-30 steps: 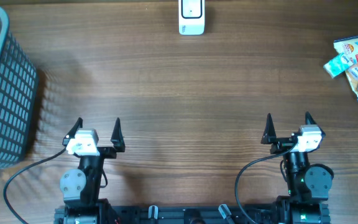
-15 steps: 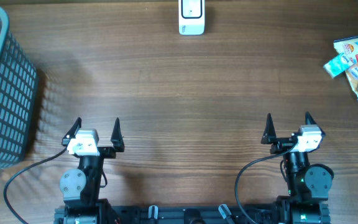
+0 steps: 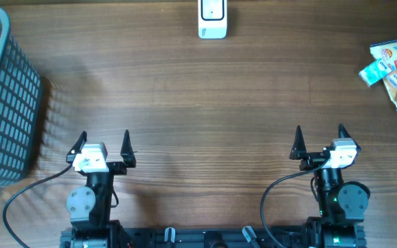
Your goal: Scan the item barcode
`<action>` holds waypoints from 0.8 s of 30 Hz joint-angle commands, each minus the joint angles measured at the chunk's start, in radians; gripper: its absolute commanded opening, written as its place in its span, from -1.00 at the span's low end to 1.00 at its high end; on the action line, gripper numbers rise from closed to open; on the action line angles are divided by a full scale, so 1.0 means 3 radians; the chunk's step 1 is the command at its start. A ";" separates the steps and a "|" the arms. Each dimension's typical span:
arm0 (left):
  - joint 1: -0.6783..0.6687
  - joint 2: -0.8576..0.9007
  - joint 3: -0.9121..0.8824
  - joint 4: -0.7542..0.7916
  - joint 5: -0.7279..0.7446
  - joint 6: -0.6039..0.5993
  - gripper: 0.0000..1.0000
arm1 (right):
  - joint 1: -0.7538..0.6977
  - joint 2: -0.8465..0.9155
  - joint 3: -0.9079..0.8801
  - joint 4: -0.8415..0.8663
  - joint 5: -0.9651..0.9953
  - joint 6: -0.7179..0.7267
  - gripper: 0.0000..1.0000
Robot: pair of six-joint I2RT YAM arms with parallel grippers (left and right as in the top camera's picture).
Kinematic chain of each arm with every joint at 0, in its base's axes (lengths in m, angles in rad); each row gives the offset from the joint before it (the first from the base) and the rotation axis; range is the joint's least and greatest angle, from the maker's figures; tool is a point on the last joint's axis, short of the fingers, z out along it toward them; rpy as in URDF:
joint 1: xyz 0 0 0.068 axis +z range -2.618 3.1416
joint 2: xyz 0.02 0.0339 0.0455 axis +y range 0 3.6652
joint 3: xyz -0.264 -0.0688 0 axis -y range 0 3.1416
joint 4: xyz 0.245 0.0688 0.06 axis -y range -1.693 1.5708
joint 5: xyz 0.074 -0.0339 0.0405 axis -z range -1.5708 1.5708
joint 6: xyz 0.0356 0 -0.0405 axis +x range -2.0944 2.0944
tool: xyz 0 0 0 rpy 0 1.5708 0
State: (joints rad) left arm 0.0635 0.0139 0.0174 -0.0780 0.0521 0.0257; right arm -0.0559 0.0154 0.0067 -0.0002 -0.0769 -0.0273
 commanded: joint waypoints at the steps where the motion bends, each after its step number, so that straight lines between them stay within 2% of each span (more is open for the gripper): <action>1: -0.0019 -0.0036 -0.0038 -0.0001 -0.0067 0.0065 0.99 | -0.0014 -0.0036 -0.0005 0.0005 0.0045 0.0025 1.00; 24: -0.0019 -0.0036 -0.0038 0.0008 -0.0081 0.0065 1.00 | -0.0014 -0.0036 -0.0005 0.0005 0.0045 0.0025 0.99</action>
State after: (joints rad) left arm 0.0635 0.0139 0.0174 -0.0780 0.0345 0.0257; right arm -0.0559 0.0154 0.0067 -0.0002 -0.0769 -0.0273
